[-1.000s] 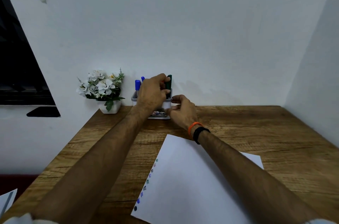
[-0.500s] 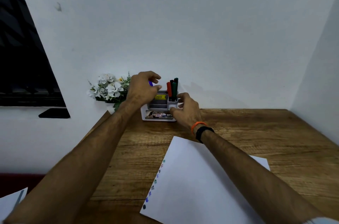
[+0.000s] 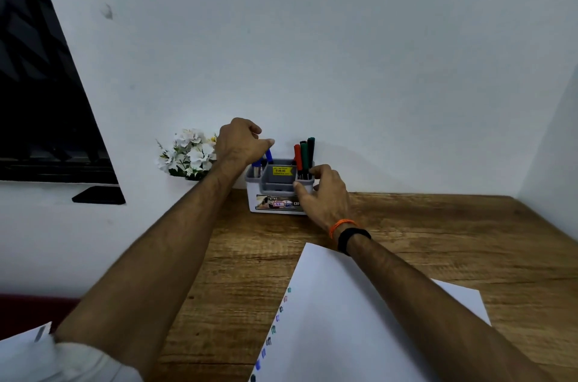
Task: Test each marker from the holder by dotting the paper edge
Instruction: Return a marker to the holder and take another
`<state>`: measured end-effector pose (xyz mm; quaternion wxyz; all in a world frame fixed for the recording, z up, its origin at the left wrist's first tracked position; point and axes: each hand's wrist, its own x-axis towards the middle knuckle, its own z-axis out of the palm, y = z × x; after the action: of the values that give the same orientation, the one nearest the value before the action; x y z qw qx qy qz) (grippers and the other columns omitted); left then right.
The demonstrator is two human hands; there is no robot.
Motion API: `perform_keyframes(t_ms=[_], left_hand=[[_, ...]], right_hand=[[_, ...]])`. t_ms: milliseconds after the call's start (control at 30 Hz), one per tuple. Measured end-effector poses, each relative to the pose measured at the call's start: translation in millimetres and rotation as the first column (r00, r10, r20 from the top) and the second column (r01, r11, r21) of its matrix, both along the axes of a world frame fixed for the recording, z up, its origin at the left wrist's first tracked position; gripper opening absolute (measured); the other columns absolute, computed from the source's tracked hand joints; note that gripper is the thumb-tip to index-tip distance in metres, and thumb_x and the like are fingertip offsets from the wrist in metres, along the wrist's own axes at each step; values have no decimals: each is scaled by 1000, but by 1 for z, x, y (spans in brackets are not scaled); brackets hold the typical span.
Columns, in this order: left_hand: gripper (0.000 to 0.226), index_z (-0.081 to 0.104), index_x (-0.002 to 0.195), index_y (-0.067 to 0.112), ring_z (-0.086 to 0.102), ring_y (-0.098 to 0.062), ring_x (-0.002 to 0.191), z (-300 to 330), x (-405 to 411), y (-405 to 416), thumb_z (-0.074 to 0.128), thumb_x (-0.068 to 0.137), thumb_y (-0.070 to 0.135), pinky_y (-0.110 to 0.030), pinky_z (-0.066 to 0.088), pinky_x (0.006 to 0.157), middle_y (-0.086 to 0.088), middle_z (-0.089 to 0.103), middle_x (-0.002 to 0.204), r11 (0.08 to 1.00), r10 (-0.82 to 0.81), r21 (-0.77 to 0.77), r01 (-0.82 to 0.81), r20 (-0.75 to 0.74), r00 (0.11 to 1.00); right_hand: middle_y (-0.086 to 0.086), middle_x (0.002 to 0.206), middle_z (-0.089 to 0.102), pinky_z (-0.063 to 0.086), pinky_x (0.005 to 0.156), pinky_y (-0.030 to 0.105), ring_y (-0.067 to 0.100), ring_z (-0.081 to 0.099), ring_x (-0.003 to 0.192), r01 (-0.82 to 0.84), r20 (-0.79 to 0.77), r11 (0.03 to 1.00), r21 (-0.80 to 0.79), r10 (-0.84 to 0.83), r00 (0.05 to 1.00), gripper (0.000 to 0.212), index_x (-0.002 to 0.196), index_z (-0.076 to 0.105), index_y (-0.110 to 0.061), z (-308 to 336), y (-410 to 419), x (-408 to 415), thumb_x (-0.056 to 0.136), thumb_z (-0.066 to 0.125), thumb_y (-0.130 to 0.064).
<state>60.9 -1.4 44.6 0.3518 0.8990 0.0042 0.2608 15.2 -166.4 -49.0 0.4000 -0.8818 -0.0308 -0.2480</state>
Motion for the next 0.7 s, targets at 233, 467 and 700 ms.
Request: perform_keyframes(t_ms=[233, 467, 700], left_hand=[[30, 73, 104, 16, 66, -25, 100, -6, 9, -15, 76, 75, 20, -33, 54, 80, -8, 72, 109, 994, 82, 82, -75, -89, 993], [26, 73, 102, 21, 68, -21, 94, 8, 1, -14, 78, 77, 23, -32, 57, 79, -5, 73, 105, 997, 62, 41, -65, 62, 996], [25, 73, 100, 22, 68, -10, 83, 49, -41, -5, 79, 76, 29, -21, 49, 79, 6, 73, 95, 999, -16, -35, 27, 270, 963]], right_hand=[[11, 127, 55, 47, 89, 29, 23, 53, 113, -7, 36, 1000, 15, 6, 999, 51, 128, 48, -13, -7, 1, 3, 89, 65, -40], [11, 126, 54, 50, 90, 33, 23, 54, 112, -14, 6, 1000, 26, 14, 1000, 51, 129, 46, -14, -7, 1, 3, 89, 63, -42], [12, 129, 51, 49, 94, 35, 26, 53, 116, -23, -61, 1000, 6, 24, 998, 55, 131, 45, -14, 1, 1, -3, 89, 65, -42]])
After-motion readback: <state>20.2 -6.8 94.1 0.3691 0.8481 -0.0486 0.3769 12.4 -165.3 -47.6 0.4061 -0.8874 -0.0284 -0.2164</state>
